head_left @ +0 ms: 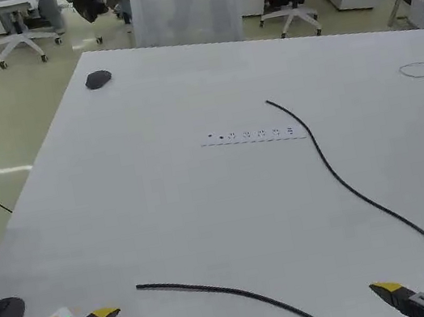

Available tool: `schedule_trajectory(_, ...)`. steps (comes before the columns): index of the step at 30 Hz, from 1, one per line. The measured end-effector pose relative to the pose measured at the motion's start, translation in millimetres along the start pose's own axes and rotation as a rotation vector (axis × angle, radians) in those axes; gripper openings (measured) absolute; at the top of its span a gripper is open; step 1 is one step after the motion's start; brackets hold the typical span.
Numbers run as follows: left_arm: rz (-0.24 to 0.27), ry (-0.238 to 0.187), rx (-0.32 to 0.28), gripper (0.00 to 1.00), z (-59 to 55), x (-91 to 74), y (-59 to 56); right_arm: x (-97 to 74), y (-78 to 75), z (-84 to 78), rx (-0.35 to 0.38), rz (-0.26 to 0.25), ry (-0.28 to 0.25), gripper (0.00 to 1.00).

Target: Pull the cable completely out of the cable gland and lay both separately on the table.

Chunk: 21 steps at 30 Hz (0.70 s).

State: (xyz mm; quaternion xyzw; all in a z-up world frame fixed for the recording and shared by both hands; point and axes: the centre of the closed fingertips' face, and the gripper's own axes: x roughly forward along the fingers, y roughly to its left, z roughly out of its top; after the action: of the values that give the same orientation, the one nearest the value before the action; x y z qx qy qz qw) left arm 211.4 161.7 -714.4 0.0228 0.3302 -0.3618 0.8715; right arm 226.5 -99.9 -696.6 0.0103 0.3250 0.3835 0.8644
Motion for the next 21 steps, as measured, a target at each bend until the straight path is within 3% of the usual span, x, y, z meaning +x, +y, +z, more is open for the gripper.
schedule_trajectory(3,0.008,0.037,-0.015,0.93,-7.5,-1.6,1.0,-1.5,2.1,-10.0,-0.035,0.016,0.053,0.99)
schedule_trajectory(8,0.003,0.045,-0.047,0.99,-8.8,-1.8,2.1,-0.2,3.2,-16.4,-0.061,0.029,0.086,0.99)
schedule_trajectory(9,-0.005,0.074,-0.052,0.98,-13.4,-1.4,2.7,0.1,3.6,-17.2,-0.063,0.033,0.091,0.99)
schedule_trajectory(11,0.002,0.069,-0.042,0.98,-12.6,-1.7,3.2,0.8,3.2,-18.6,-0.069,0.034,0.100,0.99)
schedule_trajectory(16,0.009,0.072,-0.116,0.99,-16.2,-1.4,6.3,1.5,6.4,-21.8,-0.064,0.045,0.114,0.99)
schedule_trajectory(21,0.023,0.080,-0.134,0.99,-18.8,-3.5,11.7,1.9,8.8,-27.4,-0.087,0.049,0.139,0.99)
